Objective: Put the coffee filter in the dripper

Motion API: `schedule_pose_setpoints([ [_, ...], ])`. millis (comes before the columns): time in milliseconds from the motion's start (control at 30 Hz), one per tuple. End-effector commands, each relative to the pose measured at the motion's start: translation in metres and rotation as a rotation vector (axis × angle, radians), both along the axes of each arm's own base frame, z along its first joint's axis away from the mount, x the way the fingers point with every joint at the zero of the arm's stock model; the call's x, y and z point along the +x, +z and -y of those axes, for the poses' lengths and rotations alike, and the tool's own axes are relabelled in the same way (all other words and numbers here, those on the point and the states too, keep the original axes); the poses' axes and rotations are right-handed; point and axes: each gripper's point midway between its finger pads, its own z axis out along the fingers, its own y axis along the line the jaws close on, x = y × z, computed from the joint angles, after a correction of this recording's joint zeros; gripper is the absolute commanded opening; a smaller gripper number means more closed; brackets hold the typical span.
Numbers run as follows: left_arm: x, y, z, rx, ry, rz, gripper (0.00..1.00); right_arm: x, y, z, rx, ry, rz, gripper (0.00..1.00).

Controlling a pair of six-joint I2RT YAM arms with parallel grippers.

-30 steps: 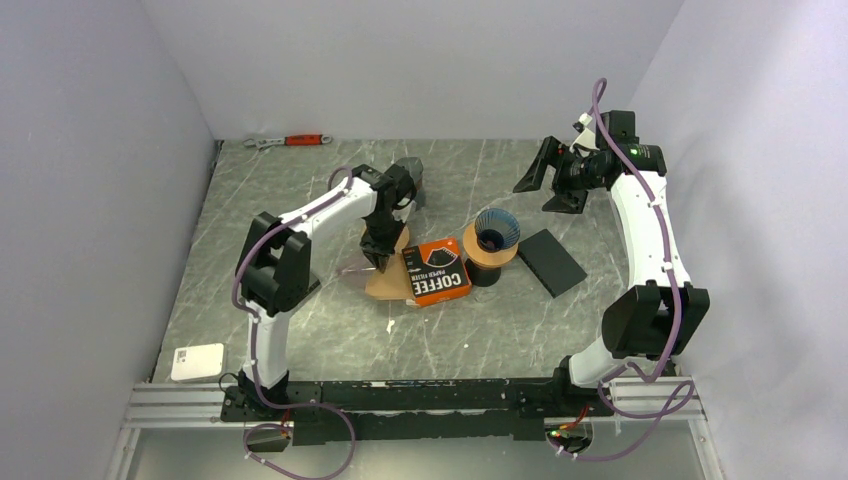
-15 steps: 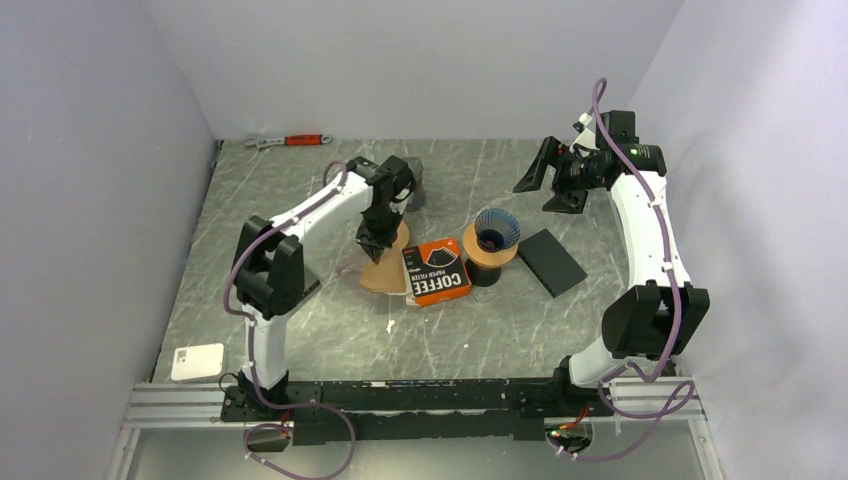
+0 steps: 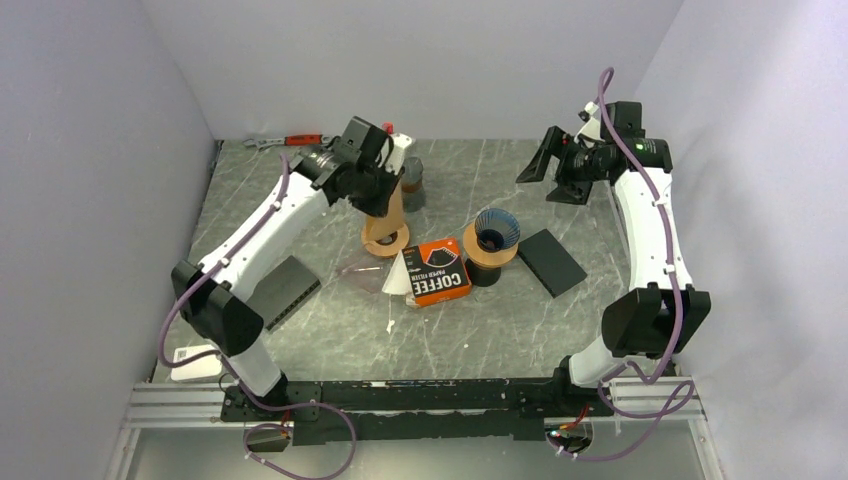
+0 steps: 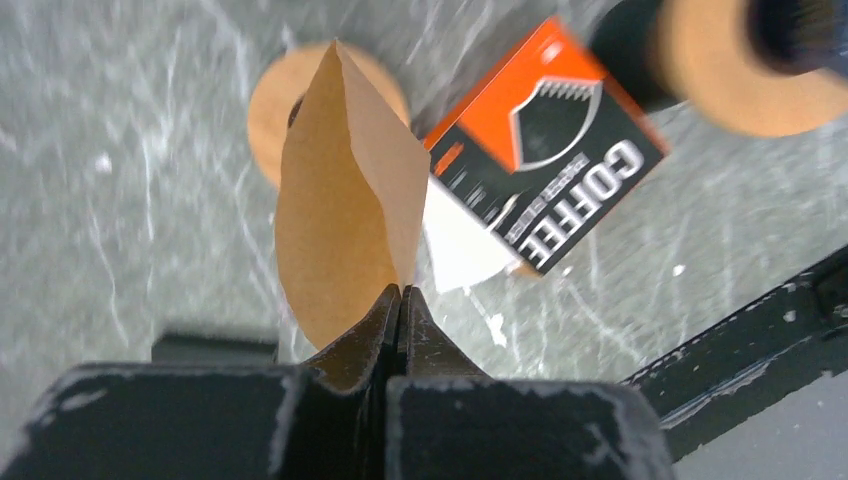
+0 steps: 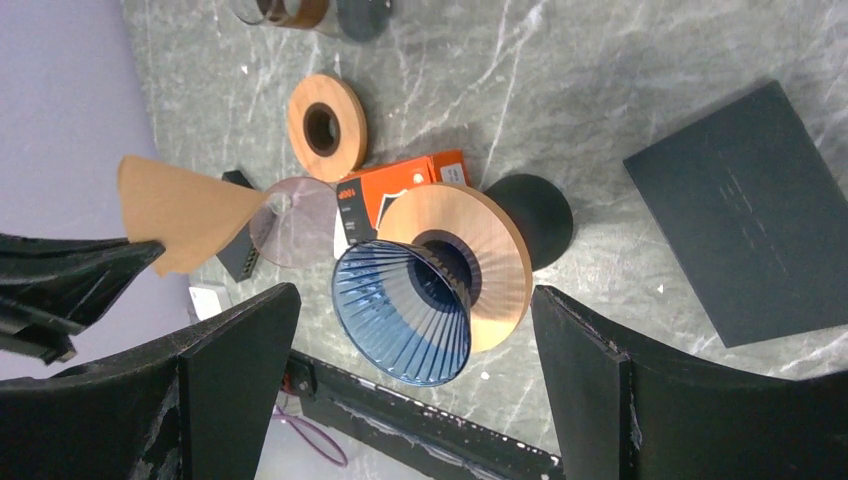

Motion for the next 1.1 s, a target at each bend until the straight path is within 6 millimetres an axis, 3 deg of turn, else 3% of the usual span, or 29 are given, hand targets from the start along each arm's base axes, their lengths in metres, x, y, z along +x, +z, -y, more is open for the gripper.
schedule_pose_setpoints([
  [0,0.014,0.06,0.046,-0.188,-0.334,0.288,0.0,0.008,0.029,0.002,-0.002,-0.009,0.076,0.91],
  [100,0.013,0.076,0.061,-0.212,-0.54,0.438,0.0,0.01,0.043,0.001,0.001,-0.002,0.104,0.91],
  [233,-0.01,0.083,0.071,-0.165,-0.934,0.648,0.0,0.011,0.07,-0.004,0.015,0.04,0.165,0.92],
  [367,-0.022,0.094,0.079,-0.155,-1.127,0.777,0.0,0.011,0.1,-0.014,0.03,0.125,0.26,0.99],
  [500,-0.031,0.105,0.089,-0.14,-1.302,0.845,0.0,0.003,0.115,-0.036,0.088,0.237,0.314,1.0],
  [800,-0.029,0.122,0.109,-0.023,-1.484,0.99,0.0,-0.017,0.132,-0.112,0.06,0.455,0.39,1.0],
  [967,-0.031,0.119,0.114,0.002,-1.521,0.978,0.0,-0.02,0.129,-0.131,0.063,0.49,0.388,1.0],
  [1067,-0.031,0.118,0.117,-0.002,-1.515,0.975,0.0,-0.021,0.118,-0.137,0.027,0.513,0.361,1.0],
])
